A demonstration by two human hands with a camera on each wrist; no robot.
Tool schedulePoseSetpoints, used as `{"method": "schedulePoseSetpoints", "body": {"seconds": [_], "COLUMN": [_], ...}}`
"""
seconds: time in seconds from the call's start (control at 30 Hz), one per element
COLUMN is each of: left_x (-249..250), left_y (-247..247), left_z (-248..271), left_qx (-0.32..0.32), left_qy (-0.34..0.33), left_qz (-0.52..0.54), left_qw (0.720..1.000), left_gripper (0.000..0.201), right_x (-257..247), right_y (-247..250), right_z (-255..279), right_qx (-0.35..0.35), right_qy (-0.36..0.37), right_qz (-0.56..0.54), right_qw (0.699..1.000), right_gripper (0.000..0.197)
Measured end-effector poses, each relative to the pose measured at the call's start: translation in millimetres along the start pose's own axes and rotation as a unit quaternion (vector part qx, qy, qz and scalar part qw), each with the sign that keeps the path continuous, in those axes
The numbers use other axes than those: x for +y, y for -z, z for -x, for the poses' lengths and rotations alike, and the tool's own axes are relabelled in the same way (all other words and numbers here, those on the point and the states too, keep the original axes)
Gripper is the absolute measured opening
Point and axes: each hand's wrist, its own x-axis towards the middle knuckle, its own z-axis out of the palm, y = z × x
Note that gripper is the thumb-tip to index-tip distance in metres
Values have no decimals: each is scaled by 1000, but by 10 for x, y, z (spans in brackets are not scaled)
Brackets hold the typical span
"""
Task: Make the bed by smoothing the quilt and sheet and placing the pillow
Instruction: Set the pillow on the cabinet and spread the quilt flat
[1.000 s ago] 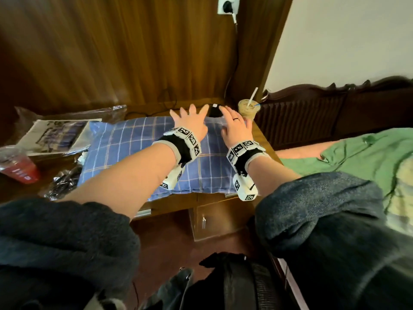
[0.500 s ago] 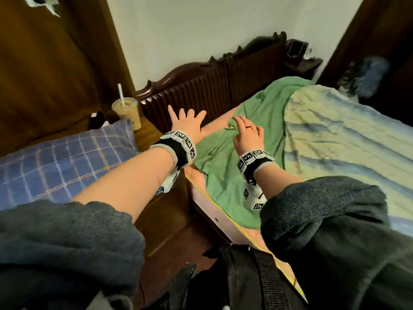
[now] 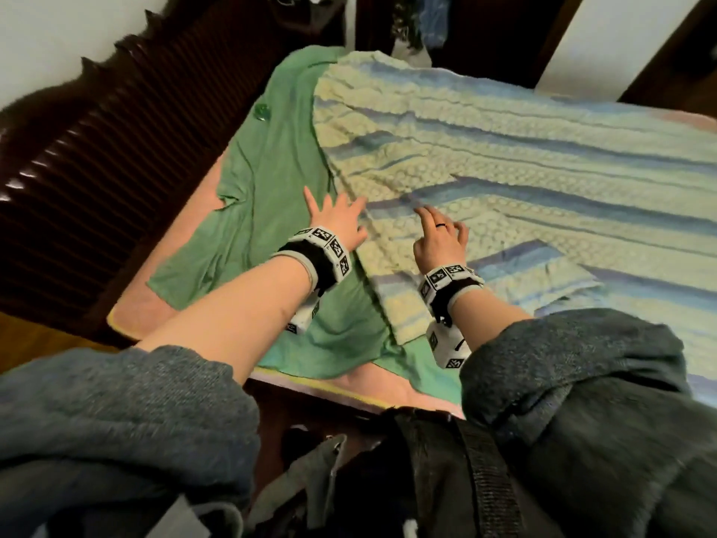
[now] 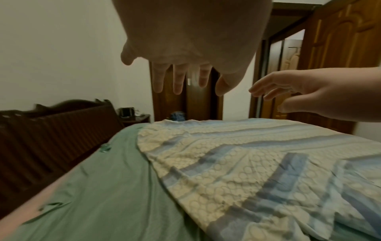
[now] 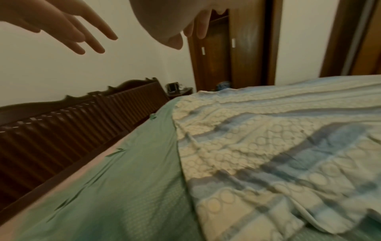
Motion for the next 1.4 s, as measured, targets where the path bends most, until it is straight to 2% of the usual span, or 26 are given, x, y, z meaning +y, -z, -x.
{"method": "schedulePoseSetpoints", "body": {"seconds": [0.17,0.27,0.33,0.4,0.47,0.53,0.6,0.7,0.8,0.87,0.93,1.07,1.13,1.2,1.3,1.4], "left_x": [334,419,469,488,509,481,455,464,517,561,583,479,369,226,2,-241], "left_y": [-324,-653,-930,-1238,-1558,-1863,-2150,-2513,-2763,-2820,-2823,-2668,-2493,-2270,-1935,-1565], "left_z": [-547,-790,-945,-1068,-1207,-1288,-1377,-1532,-1588,-1608,-1625,-1628,-1643,-1623,-1496,-1371], "left_qx": [-42,-77,-99,-155,-214,-257,-278,-277,-268,-255,-251,-257,-255,-250,-234,-202], "left_qy": [-102,-187,-237,-278,-307,-331,-335,-325,-294,-266,-249,-199,-192,-181,-113,-7], "left_qz": [-33,-57,-73,-95,-135,-181,-206,-203,-168,-139,-112,-41,0,34,62,99], "left_qw": [993,978,964,943,918,890,877,881,902,919,929,945,948,951,964,974], "left_gripper": [59,60,61,68,82,95,102,103,80,59,50,60,77,83,81,92], "right_x": [491,714,853,993,1172,1307,1386,1433,1415,1411,1379,1171,1036,863,530,225], "right_y": [-269,-551,-778,-1017,-1277,-1519,-1762,-2094,-2333,-2365,-2287,-1963,-1755,-1550,-1248,-961], "right_z": [-52,-29,-6,25,18,50,75,31,-31,-70,-112,-253,-317,-361,-365,-361], "right_qx": [10,-25,-50,-100,-172,-265,-334,-377,-379,-351,-326,-304,-295,-290,-290,-299], "right_qy": [-100,-139,-141,-134,-127,-128,-117,-82,-65,-68,-87,-118,-86,-40,-9,-4], "right_qz": [-5,-8,-6,10,35,58,104,118,101,78,55,24,33,45,20,-22], "right_qw": [995,990,989,986,976,954,929,915,918,931,940,945,951,955,957,954], "right_gripper": [60,56,55,58,69,89,94,90,96,82,63,45,42,41,46,62]}}
